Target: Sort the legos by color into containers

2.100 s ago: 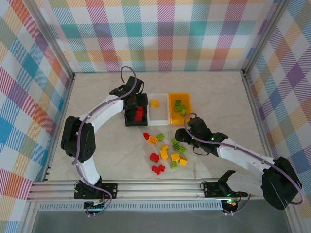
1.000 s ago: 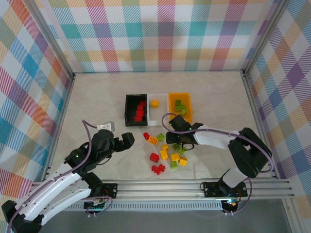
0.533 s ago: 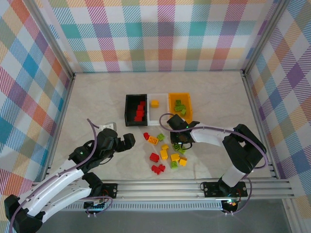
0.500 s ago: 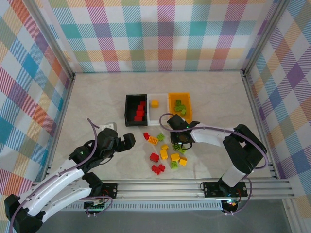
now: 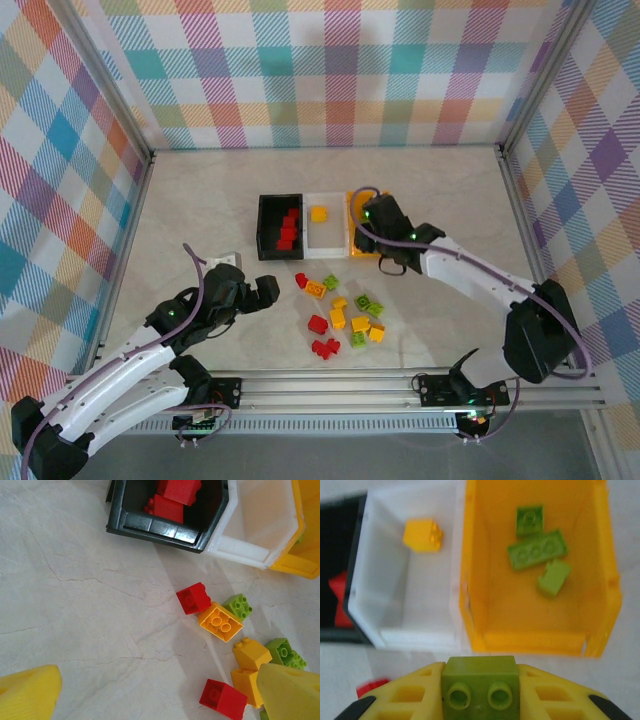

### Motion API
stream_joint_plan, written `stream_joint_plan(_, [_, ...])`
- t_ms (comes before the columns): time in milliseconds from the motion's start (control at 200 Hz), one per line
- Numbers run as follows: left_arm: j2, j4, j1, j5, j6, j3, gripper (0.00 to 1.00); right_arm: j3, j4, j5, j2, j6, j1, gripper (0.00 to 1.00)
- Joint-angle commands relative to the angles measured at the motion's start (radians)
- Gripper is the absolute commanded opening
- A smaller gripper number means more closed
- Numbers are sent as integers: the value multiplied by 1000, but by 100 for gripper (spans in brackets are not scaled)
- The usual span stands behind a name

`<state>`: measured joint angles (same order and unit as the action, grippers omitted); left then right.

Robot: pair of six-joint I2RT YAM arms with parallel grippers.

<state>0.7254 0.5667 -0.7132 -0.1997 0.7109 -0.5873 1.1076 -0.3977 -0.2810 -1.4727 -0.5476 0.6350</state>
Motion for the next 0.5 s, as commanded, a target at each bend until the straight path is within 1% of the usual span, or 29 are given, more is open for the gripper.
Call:
stream_joint_plan(0, [-2,-34,-7,19,-10,20,100,94,-24,-10,-109,17,-48,31])
stream_joint_plan(85, [8,-41,-8,34,-11,24,100,169,-32,-11,-185,11,-77,33])
stream_joint_plan(185, [25,-49,-7,50,-16,26,100,256,-45,-13,-259,12,-98,38])
stream_joint_plan(230, [35,-55,-7,57,-20,28,100,290,-53,-10,-285,12,-106,44])
stream_joint_plan(300, [48,-69,-8,70,-26,32,100,328,-55,2,-309,11,-113,61])
stream_joint_plan(335, [58,-76,-7,75,-30,33,100,339,-58,4,-311,13,-116,67])
stream_joint_plan(400, [80,-89,-9,89,-37,32,100,346,-56,11,-300,17,-115,72])
stream_joint_plan(495, [121,-118,-14,120,-46,26,100,305,-42,33,-248,17,-113,74])
